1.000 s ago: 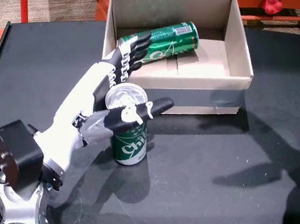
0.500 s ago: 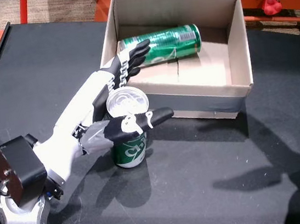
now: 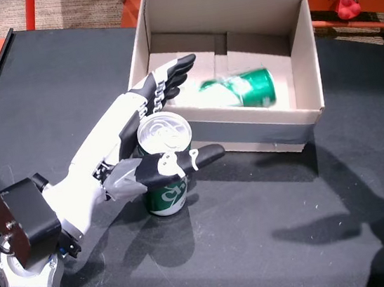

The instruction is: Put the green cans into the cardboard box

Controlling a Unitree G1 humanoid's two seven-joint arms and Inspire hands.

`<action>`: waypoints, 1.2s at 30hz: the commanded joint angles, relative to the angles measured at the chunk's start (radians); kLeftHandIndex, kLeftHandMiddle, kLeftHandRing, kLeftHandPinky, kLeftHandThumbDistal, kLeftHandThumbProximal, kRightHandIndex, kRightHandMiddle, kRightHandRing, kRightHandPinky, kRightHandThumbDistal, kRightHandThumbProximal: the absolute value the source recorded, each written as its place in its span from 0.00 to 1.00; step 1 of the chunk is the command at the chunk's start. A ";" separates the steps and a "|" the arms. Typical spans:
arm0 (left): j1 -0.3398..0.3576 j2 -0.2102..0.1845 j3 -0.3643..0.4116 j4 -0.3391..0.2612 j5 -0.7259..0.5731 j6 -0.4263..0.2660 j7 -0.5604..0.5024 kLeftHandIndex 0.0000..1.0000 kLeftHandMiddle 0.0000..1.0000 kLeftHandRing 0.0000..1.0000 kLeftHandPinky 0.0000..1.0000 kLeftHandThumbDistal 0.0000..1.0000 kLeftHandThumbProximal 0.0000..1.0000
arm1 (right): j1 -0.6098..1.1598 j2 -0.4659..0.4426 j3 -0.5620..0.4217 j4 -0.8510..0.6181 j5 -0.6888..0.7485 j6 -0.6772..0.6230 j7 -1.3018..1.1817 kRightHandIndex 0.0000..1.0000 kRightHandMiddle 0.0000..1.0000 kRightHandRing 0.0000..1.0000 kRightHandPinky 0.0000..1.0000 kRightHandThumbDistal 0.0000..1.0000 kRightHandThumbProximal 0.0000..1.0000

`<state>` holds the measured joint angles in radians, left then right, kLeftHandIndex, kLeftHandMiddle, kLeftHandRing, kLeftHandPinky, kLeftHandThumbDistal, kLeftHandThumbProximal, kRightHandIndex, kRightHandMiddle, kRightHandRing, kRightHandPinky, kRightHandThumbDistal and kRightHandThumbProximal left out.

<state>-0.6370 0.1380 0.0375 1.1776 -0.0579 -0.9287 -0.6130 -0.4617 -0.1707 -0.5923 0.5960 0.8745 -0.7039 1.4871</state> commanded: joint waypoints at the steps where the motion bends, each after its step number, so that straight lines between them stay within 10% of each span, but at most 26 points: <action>1: 0.032 0.001 -0.012 0.022 0.026 0.019 0.000 1.00 1.00 0.99 0.97 1.00 0.43 | 0.013 -0.003 0.003 0.001 -0.005 -0.006 -0.005 0.90 0.78 0.76 0.98 1.00 0.95; 15: 0.027 0.005 -0.017 0.027 0.035 0.044 0.020 1.00 1.00 1.00 0.99 1.00 0.46 | -0.004 -0.021 0.010 0.050 -0.016 0.000 -0.001 0.90 0.78 0.75 0.97 1.00 0.99; 36: -0.027 0.026 -0.047 0.027 0.092 0.022 0.119 1.00 1.00 1.00 0.91 1.00 0.20 | -0.112 -0.056 -0.014 0.271 -0.038 -0.021 0.050 0.94 0.78 0.76 0.93 1.00 1.00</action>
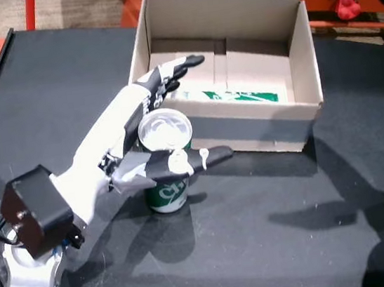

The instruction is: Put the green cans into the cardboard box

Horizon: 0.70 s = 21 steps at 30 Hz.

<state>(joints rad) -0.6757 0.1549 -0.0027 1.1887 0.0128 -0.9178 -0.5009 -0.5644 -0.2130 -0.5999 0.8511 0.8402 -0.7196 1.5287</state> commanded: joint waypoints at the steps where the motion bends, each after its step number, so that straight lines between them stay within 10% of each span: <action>1: 0.011 0.010 -0.005 0.015 0.019 0.015 0.002 1.00 1.00 1.00 0.91 1.00 0.17 | -0.015 -0.016 -0.009 0.026 -0.003 -0.007 0.017 0.94 0.78 0.76 0.93 1.00 1.00; 21: -0.013 0.023 0.001 0.004 0.017 -0.015 0.001 1.00 1.00 1.00 0.86 1.00 0.04 | -0.091 -0.064 -0.028 0.186 -0.036 0.013 0.036 1.00 0.78 0.77 0.93 1.00 0.95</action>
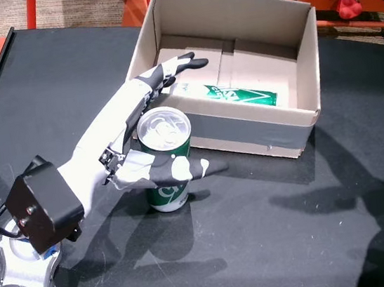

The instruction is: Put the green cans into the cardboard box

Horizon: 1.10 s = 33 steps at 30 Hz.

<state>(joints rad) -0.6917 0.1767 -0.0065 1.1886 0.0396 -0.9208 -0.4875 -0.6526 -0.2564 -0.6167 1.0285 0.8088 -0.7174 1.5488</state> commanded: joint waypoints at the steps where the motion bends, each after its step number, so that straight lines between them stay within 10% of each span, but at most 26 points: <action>1: 0.002 0.003 0.006 0.002 -0.007 -0.016 -0.011 1.00 1.00 0.99 0.85 1.00 0.04 | -0.006 -0.021 -0.012 0.013 -0.003 0.018 0.018 1.00 0.78 0.78 0.93 1.00 0.96; 28: 0.022 0.019 -0.025 0.003 0.061 -0.065 0.111 1.00 0.97 0.92 0.76 0.97 0.00 | -0.033 -0.038 -0.011 0.062 -0.056 0.046 -0.035 1.00 0.80 0.79 0.94 1.00 1.00; 33: 0.036 -0.001 -0.002 0.004 0.011 -0.110 0.059 0.66 0.77 0.82 0.74 0.93 0.00 | -0.035 -0.038 -0.012 0.068 -0.073 0.035 -0.050 0.99 0.79 0.78 0.93 1.00 1.00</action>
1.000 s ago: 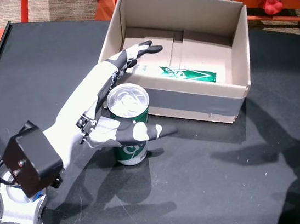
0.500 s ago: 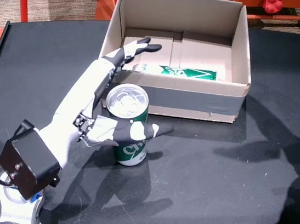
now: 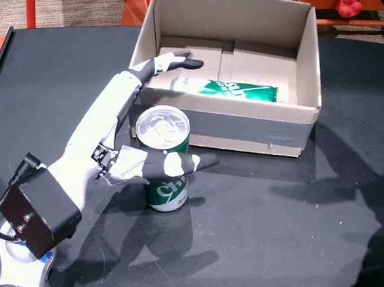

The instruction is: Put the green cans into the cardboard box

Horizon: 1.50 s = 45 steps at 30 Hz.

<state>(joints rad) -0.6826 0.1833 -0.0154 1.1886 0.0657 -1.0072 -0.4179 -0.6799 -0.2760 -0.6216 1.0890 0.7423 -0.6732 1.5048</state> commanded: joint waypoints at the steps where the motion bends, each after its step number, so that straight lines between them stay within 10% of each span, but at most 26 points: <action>1: 0.029 -0.007 0.007 0.001 -0.013 -0.030 -0.010 0.65 0.75 0.80 0.73 0.92 0.00 | -0.008 -0.017 -0.008 0.008 -0.010 -0.017 -0.009 0.99 0.79 0.78 0.93 0.98 1.00; 13: 0.033 -0.028 0.032 0.002 -0.055 -0.036 -0.057 0.63 0.53 0.58 0.66 0.91 0.00 | -0.002 -0.015 -0.012 0.021 -0.029 -0.046 -0.028 1.00 0.80 0.79 0.93 0.97 1.00; 45: 0.074 -0.078 0.037 -0.002 -0.077 0.025 -0.055 0.59 0.60 0.69 0.69 0.87 0.00 | 0.019 -0.009 -0.030 -0.042 -0.006 -0.012 0.004 0.95 0.79 0.77 0.92 1.00 1.00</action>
<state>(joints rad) -0.6299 0.1222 0.0172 1.1882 -0.0017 -1.0008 -0.4594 -0.6761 -0.2761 -0.6445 1.0551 0.7262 -0.6874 1.5048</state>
